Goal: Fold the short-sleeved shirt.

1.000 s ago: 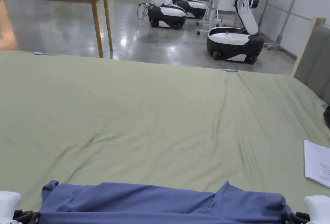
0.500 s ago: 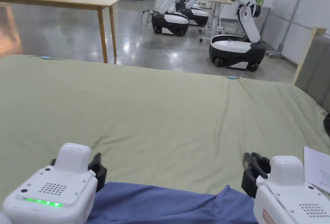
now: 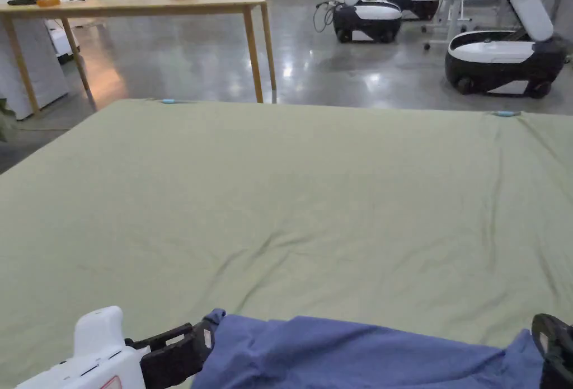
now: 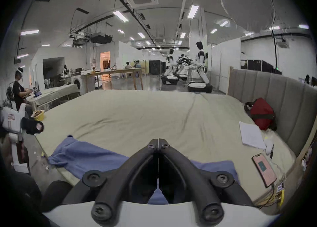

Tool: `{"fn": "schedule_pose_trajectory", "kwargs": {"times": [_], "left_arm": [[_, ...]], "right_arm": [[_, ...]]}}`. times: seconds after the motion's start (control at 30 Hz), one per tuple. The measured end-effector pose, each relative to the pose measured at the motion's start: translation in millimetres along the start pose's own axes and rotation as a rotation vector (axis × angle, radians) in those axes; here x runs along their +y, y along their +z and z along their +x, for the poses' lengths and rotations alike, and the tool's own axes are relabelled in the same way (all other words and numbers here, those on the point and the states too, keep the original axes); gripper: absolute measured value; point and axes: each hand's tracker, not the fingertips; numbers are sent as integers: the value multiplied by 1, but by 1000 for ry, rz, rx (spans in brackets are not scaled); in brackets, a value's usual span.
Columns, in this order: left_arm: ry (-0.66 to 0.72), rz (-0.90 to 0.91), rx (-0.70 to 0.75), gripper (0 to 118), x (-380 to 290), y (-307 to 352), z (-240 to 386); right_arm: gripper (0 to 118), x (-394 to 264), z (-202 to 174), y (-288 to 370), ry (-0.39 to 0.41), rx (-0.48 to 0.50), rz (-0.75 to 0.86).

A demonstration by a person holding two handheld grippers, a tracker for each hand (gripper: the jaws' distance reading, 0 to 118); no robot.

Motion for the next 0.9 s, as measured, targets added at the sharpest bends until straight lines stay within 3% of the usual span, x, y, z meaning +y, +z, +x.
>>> {"fn": "schedule_pose_trajectory", "kwargs": {"times": [0.03,0.13,0.3,0.37,0.43,0.47,0.5,0.53,0.57,0.63,0.9], "left_arm": [[4,-42,-11,117,3,-3,-11],[184,-146,-168,118,0,-27,-40],[482,-437,-454,118,-44,-115,-70],[417,-324,-593,118,-43,-129,-53],[516,-353,-599,115,-50,-135,-31],[512,-332,-579,87,-50,-138,-26],[505,-315,-498,22,-50,-138,-26],[517,-309,-386,6,-51,-144,-40],[535,-321,-309,6,-59,-145,-43],[606,-287,-403,6,-58,-138,-43],[304,-101,-83,6,8,-57,-23]], "right_arm": [[1,-2,-4,-1,-8,8,-12],[1,-13,-11,-6,-45,34,-31],[1,-17,-17,-9,-81,34,-46],[1,-17,-18,-9,-104,40,-45],[1,-17,-20,-9,-109,28,-39],[1,-17,-21,-7,-113,24,-36],[1,-17,-22,-6,-121,22,-36],[1,-17,-22,-5,-126,19,-37],[1,-19,-23,-2,-129,17,-33],[1,-23,-23,0,-129,16,-33],[1,-24,-20,10,-114,19,-57]]}}
